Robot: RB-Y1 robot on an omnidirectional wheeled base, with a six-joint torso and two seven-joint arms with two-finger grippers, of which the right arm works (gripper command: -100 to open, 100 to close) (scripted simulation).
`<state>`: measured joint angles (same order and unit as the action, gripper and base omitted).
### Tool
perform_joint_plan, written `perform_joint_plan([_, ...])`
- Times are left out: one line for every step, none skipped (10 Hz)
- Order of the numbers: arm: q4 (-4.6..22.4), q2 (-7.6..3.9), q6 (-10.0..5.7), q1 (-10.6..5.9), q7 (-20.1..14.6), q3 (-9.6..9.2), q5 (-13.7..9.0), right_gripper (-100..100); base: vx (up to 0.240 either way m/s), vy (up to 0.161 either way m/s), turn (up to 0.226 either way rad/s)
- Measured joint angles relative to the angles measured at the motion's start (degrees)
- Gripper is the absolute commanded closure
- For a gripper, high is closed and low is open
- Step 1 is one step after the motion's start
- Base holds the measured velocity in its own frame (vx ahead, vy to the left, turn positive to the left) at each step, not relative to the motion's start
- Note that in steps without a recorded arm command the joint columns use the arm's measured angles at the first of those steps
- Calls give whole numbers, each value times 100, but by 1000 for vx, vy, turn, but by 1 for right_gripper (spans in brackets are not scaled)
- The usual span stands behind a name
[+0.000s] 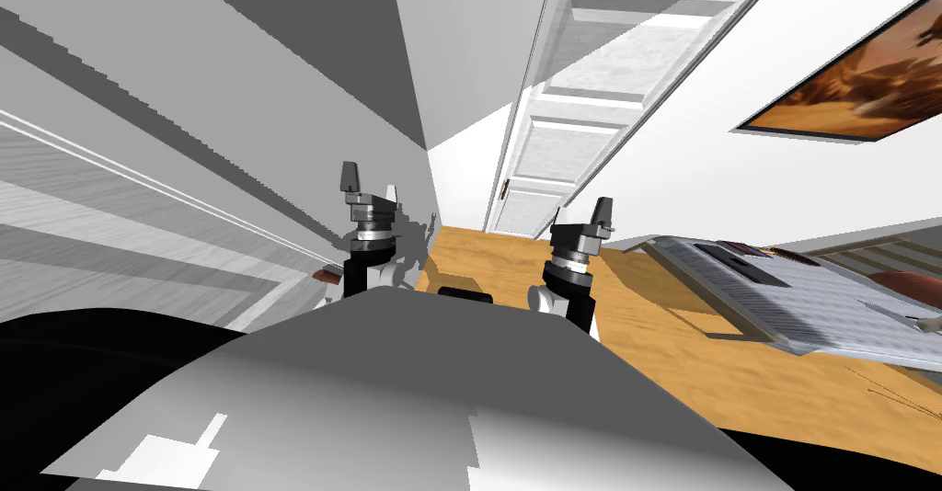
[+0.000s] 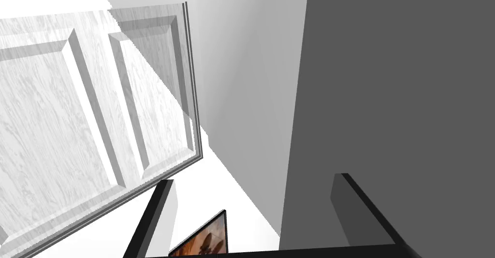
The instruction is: Pull the door open
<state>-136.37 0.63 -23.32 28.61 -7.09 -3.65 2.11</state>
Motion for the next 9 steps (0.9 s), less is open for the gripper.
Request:
perform_joint_plan([110, -29, -19, -53, -58, -39, -56, -100, 211, -18, 14])
perform_joint_plan([240, -60, -66, -86, -144, -101, -122, -100, 196, -27, 16])
perform_joint_plan([347, -114, -123, -94, -248, -134, -205, -100, 174, -9, 12])
perform_joint_plan([472, -165, -151, -152, -364, -164, -298, -100, 134, -6, 7])
perform_joint_plan([605, -196, -167, -231, -457, -187, -368, -100, 139, 3, 14])
perform_joint_plan([747, -235, -193, -297, -557, -227, -453, -100, 144, -1, 10])
perform_joint_plan([844, -274, -232, -308, -653, -275, -524, -100, 119, -10, 7])
perform_joint_plan([961, -313, -298, -317, -742, -314, -592, -100, 92, -5, 9])
perform_joint_plan([1079, -328, -336, -371, -815, -359, -649, -100, 91, 10, 12])
